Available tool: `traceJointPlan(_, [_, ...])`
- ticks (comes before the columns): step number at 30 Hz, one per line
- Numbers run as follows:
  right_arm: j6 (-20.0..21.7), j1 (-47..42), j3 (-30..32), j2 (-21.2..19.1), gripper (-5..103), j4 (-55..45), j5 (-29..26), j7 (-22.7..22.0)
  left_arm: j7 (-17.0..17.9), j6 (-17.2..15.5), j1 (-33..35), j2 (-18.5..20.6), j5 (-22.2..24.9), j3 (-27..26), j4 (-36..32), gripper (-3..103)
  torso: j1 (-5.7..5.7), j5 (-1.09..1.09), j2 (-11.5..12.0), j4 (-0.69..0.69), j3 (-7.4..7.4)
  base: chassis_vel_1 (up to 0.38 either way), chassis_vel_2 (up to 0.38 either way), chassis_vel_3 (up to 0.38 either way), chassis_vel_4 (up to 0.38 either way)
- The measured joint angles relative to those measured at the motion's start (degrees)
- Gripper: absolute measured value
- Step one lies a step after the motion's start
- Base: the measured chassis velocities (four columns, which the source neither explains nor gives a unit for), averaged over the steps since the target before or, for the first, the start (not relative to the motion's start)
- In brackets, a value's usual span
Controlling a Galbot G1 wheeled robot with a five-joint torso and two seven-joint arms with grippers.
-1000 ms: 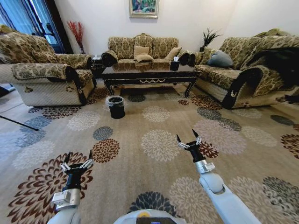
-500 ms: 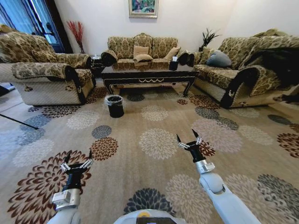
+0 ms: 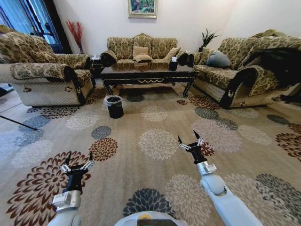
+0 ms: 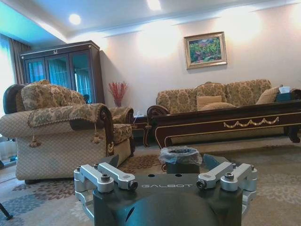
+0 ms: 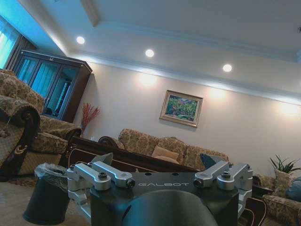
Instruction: Move to the front of the table and pick up the trash from the floor, then place it into the trash bin.
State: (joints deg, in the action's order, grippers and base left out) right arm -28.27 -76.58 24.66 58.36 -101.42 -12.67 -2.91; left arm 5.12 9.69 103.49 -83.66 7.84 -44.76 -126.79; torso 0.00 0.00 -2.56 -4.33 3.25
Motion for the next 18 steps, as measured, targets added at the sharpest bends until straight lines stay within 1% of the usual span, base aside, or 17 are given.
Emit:
traceJointPlan(7, [0.0,0.0,0.0,0.0,100,0.0,0.0,0.0,0.0,0.0,0.0,0.0,0.0,0.0,0.0,100,0.0,0.0,-0.1,0.0,0.06,0.0,0.0,0.0,0.0])
traceJointPlan(13, [0.0,0.0,0.0,0.0,100,0.0,0.0,0.0,0.0,0.0,0.0,0.0,0.0,0.0,0.0,100,0.12,0.0,-1.3,0.0,1.05,0.0,0.0,0.0,0.0])
traceJointPlan(16, [0.0,0.0,0.0,0.0,100,0.0,0.0,0.0,0.0,0.0,0.0,0.0,0.0,0.0,0.0,100,0.25,0.0,-2.2,0.0,1.94,0.0,0.0,0.0,0.0])
traceJointPlan(18, [0.0,0.0,0.0,0.0,100,0.0,0.0,0.0,0.0,0.0,0.0,0.0,0.0,0.0,0.0,100,0.28,0.0,-2.4,0.0,2.09,0.0,0.0,0.0,0.0])
